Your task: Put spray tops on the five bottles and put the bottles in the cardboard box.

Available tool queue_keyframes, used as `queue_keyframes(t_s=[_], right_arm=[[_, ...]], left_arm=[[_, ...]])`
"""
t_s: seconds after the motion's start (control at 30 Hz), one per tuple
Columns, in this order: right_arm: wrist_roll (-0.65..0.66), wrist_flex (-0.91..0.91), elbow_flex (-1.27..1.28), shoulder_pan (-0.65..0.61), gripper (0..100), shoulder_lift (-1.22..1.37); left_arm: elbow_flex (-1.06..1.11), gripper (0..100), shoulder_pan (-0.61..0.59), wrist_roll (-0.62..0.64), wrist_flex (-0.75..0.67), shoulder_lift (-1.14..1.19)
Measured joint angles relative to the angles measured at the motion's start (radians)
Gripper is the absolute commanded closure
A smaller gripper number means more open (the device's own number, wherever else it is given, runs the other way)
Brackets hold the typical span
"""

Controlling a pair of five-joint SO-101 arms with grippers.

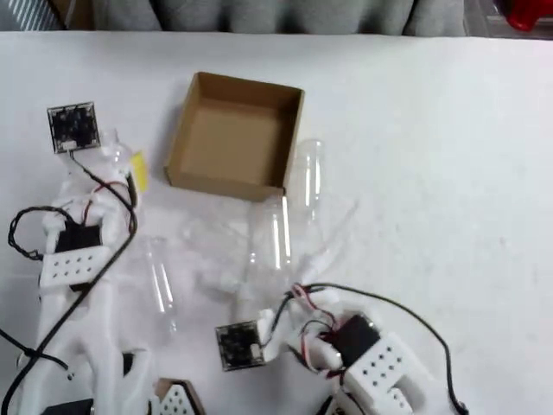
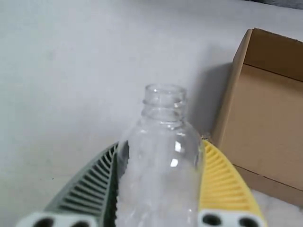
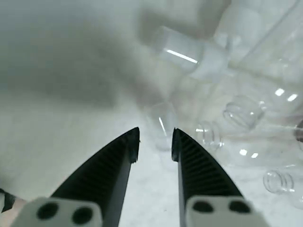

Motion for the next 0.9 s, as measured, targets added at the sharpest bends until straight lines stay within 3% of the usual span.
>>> queue_keyframes(t_s=[0.23, 0.4, 0.7, 0.9], right_arm=[[0.038, -0.187, 0.000, 0.000, 89.4, 0.196], [0.044, -0.296, 0.000, 0.038, 78.3, 0.322], [0.052, -0.336, -0.002, 0.055, 98.1, 0.391], [0.051, -0.338, -0.002, 0.092, 98.2, 0.382]], left_arm=[[0.017, 98, 0.015, 0.000, 0.000, -0.002], [0.017, 98, 0.014, 0.000, 0.000, -0.002], [0.017, 98, 0.014, 0.000, 0.000, -0.002], [0.017, 98, 0.014, 0.000, 0.000, -0.002]])
